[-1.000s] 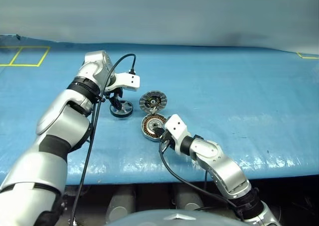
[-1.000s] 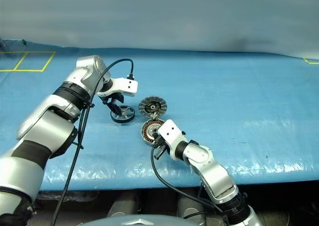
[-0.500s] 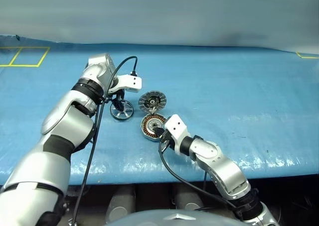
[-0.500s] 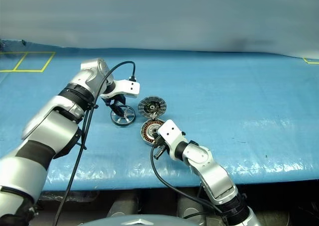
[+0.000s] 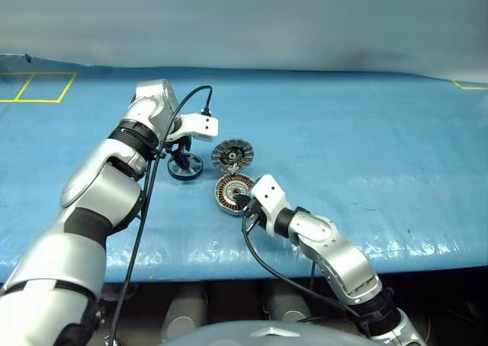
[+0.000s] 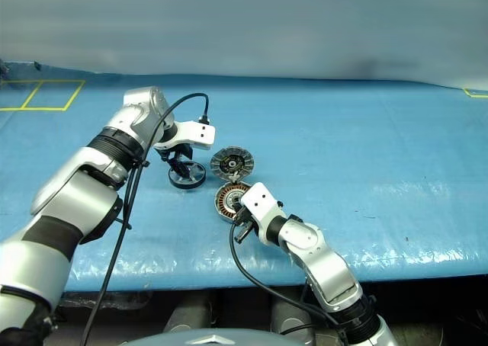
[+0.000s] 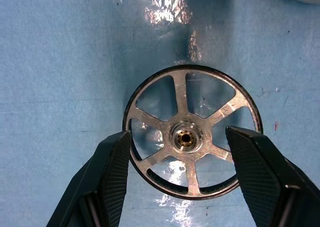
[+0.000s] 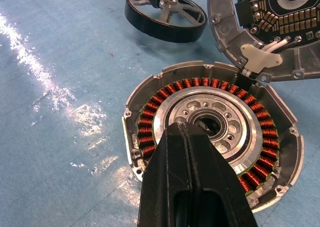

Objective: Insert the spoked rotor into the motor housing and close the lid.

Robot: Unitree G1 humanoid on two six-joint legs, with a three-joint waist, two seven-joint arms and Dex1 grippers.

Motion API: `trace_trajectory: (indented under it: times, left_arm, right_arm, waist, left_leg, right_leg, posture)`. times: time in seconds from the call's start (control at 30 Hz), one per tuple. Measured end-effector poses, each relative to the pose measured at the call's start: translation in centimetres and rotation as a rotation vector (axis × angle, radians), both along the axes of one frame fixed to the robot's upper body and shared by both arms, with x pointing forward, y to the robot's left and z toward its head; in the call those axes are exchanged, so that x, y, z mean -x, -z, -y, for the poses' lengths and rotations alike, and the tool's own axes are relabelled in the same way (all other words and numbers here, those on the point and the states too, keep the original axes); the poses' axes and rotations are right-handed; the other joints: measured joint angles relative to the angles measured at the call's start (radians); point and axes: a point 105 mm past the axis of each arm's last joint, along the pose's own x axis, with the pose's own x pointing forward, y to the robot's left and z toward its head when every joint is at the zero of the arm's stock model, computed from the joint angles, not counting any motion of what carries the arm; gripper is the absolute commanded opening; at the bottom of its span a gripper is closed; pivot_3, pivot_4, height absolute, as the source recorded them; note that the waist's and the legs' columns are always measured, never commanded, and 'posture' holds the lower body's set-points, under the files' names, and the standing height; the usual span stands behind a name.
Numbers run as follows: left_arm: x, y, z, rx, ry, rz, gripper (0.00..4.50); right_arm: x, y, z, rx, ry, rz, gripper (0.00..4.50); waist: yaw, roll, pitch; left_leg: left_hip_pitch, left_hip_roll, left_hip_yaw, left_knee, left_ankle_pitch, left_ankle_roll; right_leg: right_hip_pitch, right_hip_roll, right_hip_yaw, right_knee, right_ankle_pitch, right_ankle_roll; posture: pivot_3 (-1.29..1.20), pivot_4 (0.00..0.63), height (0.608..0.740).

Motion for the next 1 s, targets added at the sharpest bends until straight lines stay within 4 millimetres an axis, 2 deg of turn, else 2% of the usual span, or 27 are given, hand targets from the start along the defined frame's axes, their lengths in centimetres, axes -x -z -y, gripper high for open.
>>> trace_trajectory:
  times: [0.33,0.43,0.47,1.0]
  left_arm:
    - [0.2,0.6,-1.0,-0.013,-0.027,-0.005,3.28]
    - [0.3,0.7,-1.1,-0.012,-0.036,-0.007,2.71]
    - [0.3,0.6,-1.1,-0.012,-0.036,-0.007,2.39]
    - [0.6,1.6,-1.2,-0.009,-0.049,-0.021,2.39]
  right_arm:
    - [0.0,0.0,-0.1,-0.002,-0.002,-0.001,0.00]
    - [0.0,0.0,-0.1,-0.001,-0.002,-0.001,0.00]
    - [0.0,0.0,-0.1,-0.001,-0.002,-0.001,0.00]
    - [-0.1,0.0,-0.1,0.000,-0.005,-0.003,0.00]
  waist:
    - [-0.002,0.000,0.000]
    - [-0.002,0.000,0.000]
    - [-0.002,0.000,0.000]
    - [-0.002,0.000,0.000]
  left_leg:
    - [0.000,0.000,0.000,0.000,0.000,0.000]
    - [0.000,0.000,0.000,0.000,0.000,0.000]
    - [0.000,0.000,0.000,0.000,0.000,0.000]
    - [0.000,0.000,0.000,0.000,0.000,0.000]
  right_leg:
    - [0.000,0.000,0.000,0.001,0.000,0.000]
    - [0.000,0.000,0.000,0.001,0.000,0.000]
    - [0.000,0.000,0.000,0.001,0.000,0.000]
    - [0.000,0.000,0.000,0.001,0.000,0.000]
  posture:
    - [0.00,0.150,0.740]
    - [0.00,0.150,0.740]
    - [0.00,0.150,0.740]
    - [0.00,0.150,0.740]
